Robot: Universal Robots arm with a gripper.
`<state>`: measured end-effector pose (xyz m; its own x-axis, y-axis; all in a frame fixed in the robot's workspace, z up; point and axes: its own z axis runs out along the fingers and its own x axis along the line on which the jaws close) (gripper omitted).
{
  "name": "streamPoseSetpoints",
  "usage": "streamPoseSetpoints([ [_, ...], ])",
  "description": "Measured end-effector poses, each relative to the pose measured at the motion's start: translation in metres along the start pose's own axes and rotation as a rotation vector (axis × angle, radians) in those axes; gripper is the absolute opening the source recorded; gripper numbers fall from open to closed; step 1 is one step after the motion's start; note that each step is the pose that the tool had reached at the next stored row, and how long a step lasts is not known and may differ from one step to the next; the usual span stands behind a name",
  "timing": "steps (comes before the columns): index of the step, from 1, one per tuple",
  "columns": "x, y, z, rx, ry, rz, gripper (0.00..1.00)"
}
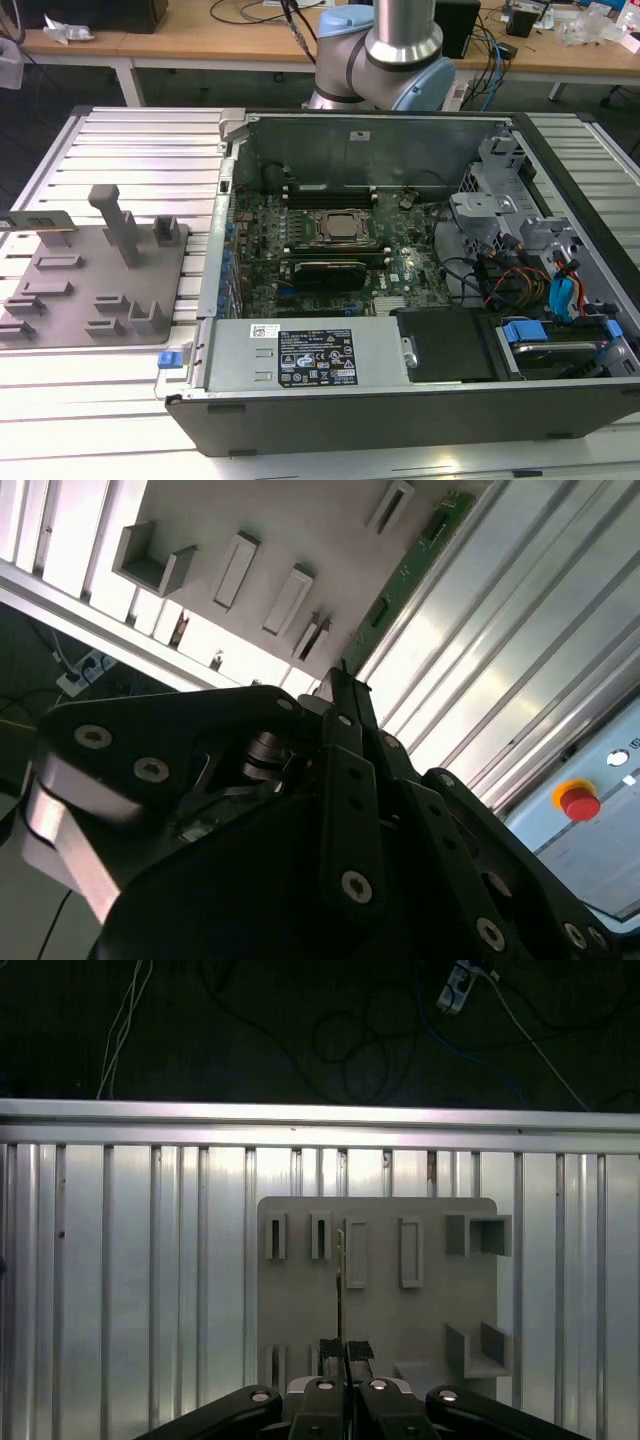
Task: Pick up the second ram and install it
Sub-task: 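Pick up the second ram and move it above second insertion slot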
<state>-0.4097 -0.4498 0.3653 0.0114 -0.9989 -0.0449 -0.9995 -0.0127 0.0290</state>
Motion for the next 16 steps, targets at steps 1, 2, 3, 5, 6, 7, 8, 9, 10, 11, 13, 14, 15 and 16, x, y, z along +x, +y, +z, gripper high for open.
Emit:
streamPoseSetpoints([
  [1,-0.0001,0.0001,-0.0027,0.0003,-0.0001,0.0,0.09],
  [2,-0.0002,0.0001,-0.0044,0.0003,-0.0001,0.0,0.09],
  [3,-0.0003,0.0002,-0.007,0.0005,-0.0001,0.0,0.09],
  [5,-0.0006,0.0004,-0.014,0.001,-0.0001,0.0,0.09],
  [6,-0.0009,0.0006,-0.0189,0.0013,-0.0001,0.0,0.09],
  [7,-0.001,0.0007,-0.0222,0.0017,-0.0001,0.0,0.09],
  [8,-0.0012,0.0008,-0.0263,0.0022,-0.0001,0.0,0.09],
  [9,-0.0013,0.0008,-0.0287,0.0024,-0.0001,0.0,0.09],
  [10,-0.0014,0.0009,-0.0318,0.0026,-0.0001,0.0,0.09],
  [11,-0.0016,0.001,-0.0346,0.0029,-0.0002,0.0,0.09],
  [13,-0.0018,0.0012,-0.0403,0.0032,-0.0001,0.0,0.09],
  [14,-0.0019,0.0013,-0.0423,0.0033,-0.0001,0.0,0.09],
  [15,-0.002,0.0013,-0.0435,0.0033,-0.0001,0.0,0.09],
  [16,-0.002,0.0013,-0.0452,0.0034,-0.0001,0.0,0.09],
])
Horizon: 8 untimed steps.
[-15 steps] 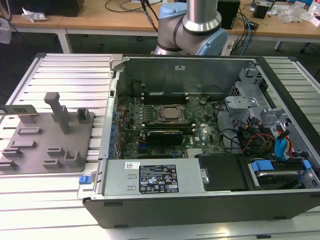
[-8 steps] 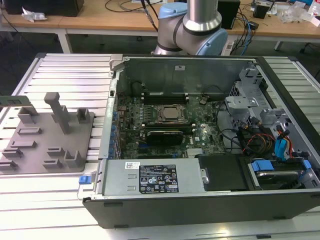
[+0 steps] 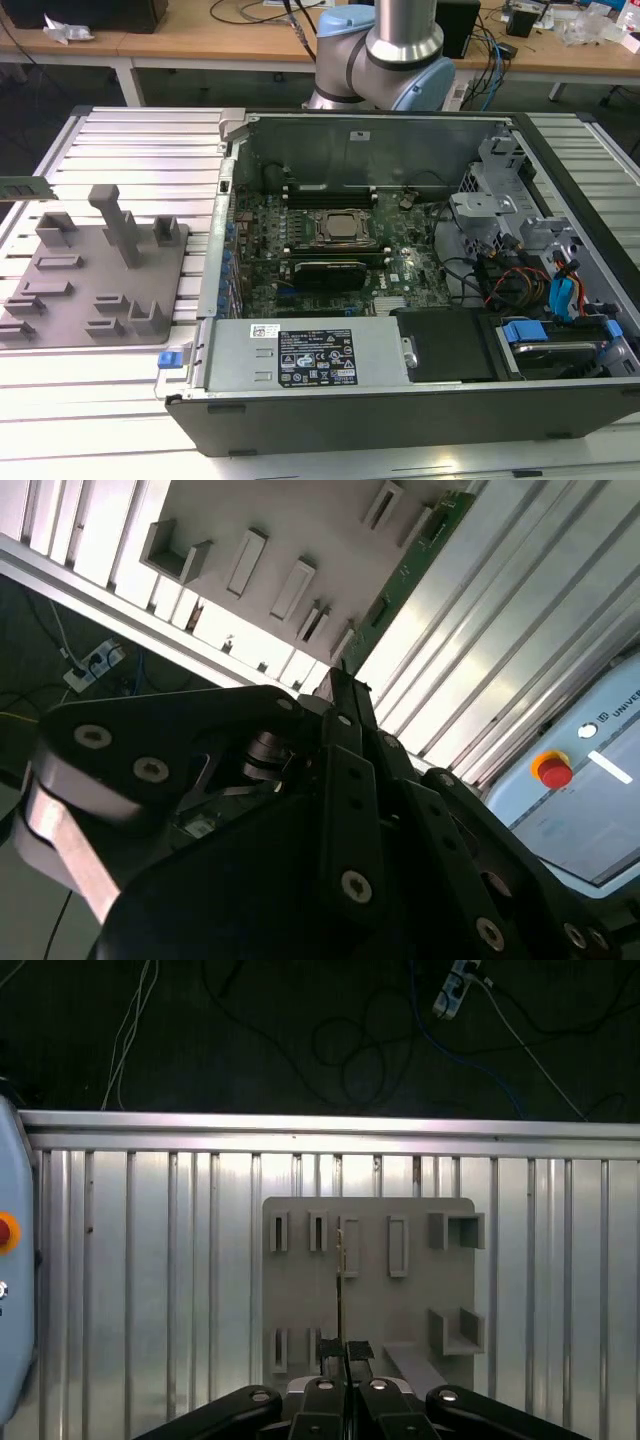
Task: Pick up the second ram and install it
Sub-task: 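Pick up the second ram and move it above second insertion slot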
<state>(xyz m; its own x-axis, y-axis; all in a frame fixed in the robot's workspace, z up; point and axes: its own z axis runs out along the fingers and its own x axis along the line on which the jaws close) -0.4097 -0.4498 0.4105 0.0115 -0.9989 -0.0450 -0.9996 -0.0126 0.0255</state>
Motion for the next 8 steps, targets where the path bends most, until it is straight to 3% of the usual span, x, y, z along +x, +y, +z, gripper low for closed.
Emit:
streamPoseSetpoints([
  [8,-0.0006,0.0003,-0.0139,0.0006,0.0001,0.0,0.09],
])
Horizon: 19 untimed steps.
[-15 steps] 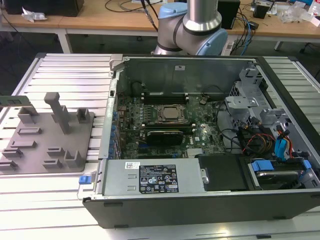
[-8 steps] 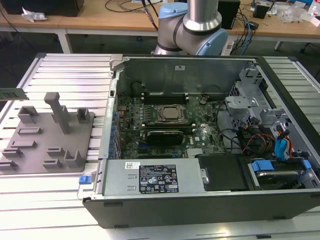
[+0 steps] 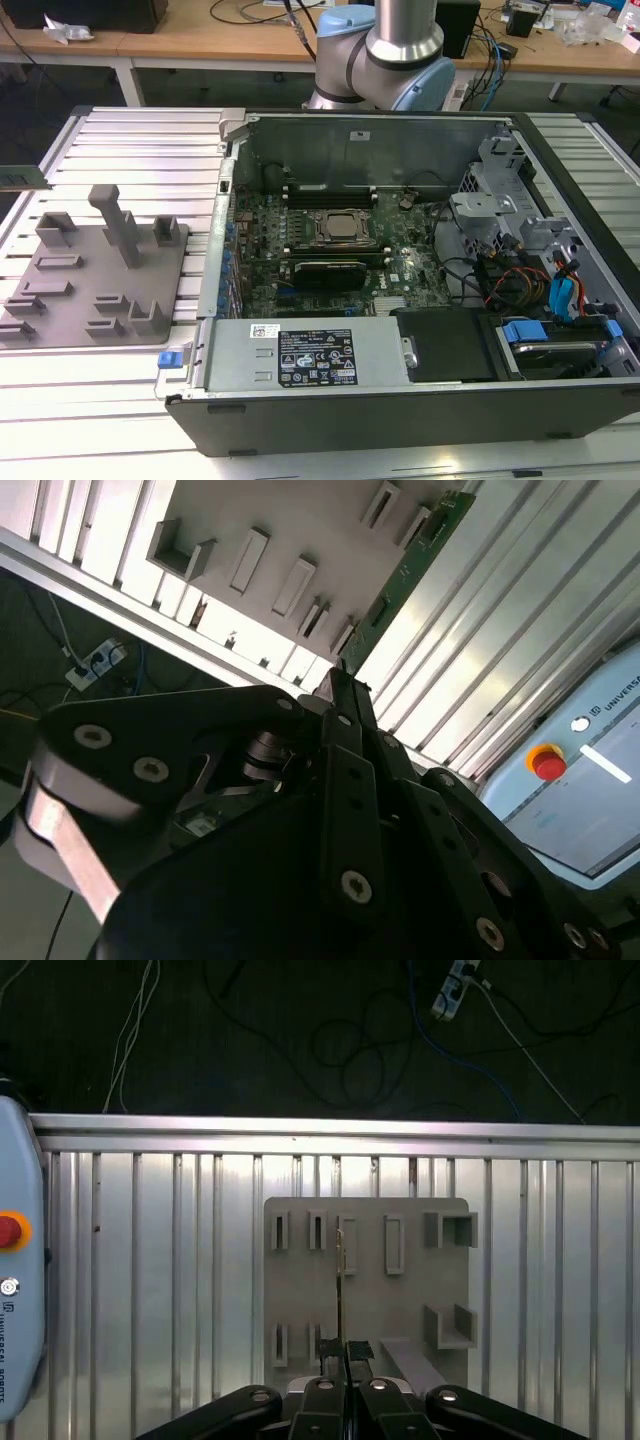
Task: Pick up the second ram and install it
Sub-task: 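Pick up the second ram and move it above second insertion slot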
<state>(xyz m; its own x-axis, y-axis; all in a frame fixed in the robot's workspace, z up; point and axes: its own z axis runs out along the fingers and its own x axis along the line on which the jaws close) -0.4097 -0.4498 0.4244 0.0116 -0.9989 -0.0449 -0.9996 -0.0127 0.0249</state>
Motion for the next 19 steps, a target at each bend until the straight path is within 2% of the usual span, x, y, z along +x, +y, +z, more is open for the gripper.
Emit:
streamPoseSetpoints([
  [4,-0.0006,0.0003,-0.012,0.0007,0.0,0.0,0.09],
  [10,-0.001,0.0006,-0.0218,0.0011,-0.0001,0.0,0.09],
  [12,-0.0011,-0.0002,-0.0221,0.0007,0.0001,0.0,0.09],
  [15,-0.0009,-0.0087,-0.0222,0.001,-0.0001,0.0,0.09],
  [17,-0.0007,-0.0266,-0.0226,0.001,-0.0001,0.0,0.09],
  [19,-0.0006,-0.0349,-0.0228,0.001,-0.0001,0.0,0.09],
])
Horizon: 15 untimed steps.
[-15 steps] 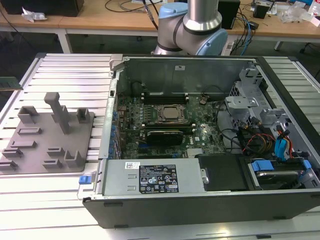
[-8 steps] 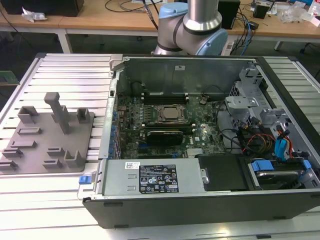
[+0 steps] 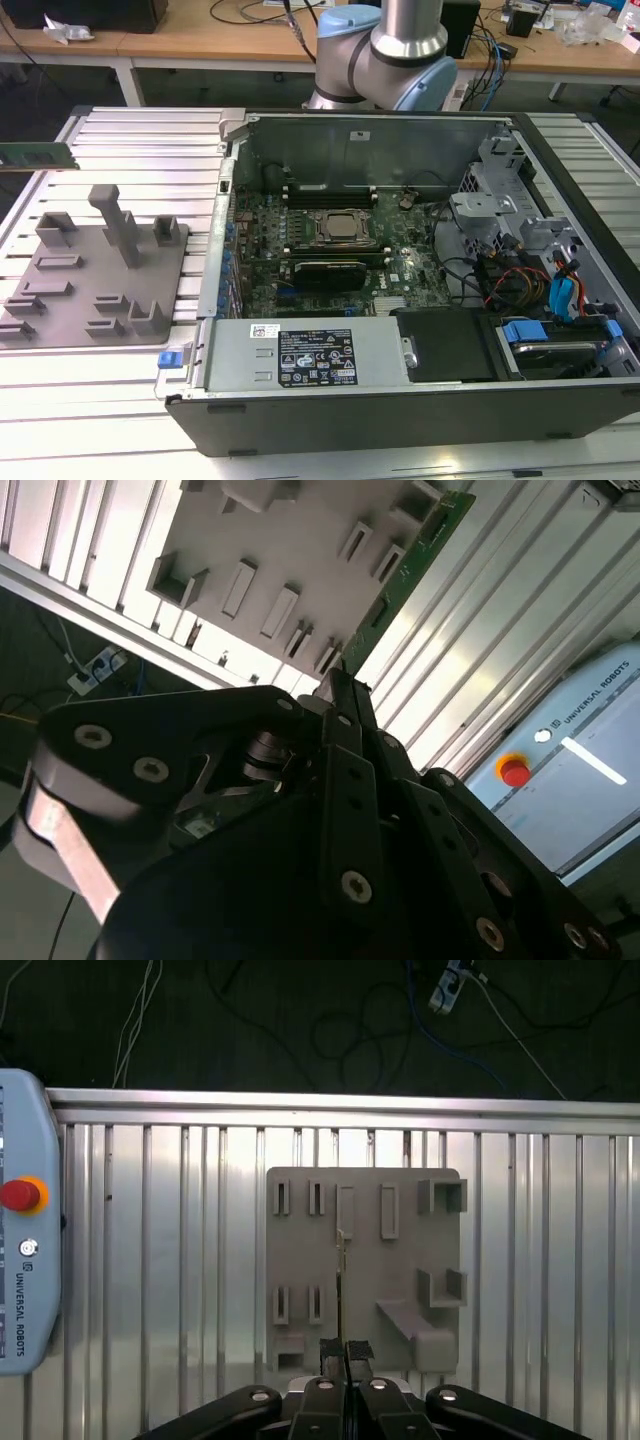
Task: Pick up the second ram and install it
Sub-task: 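Pick up the second ram and move it above second insertion slot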
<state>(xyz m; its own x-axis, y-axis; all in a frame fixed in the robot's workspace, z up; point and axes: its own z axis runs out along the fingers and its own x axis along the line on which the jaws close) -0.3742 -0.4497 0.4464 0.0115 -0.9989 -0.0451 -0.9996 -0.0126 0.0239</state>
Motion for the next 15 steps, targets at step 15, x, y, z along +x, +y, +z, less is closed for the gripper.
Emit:
streamPoseSetpoints([
  [15,0.0005,-0.0429,-0.001,0.0,-0.0001,0.0,0.09],
])
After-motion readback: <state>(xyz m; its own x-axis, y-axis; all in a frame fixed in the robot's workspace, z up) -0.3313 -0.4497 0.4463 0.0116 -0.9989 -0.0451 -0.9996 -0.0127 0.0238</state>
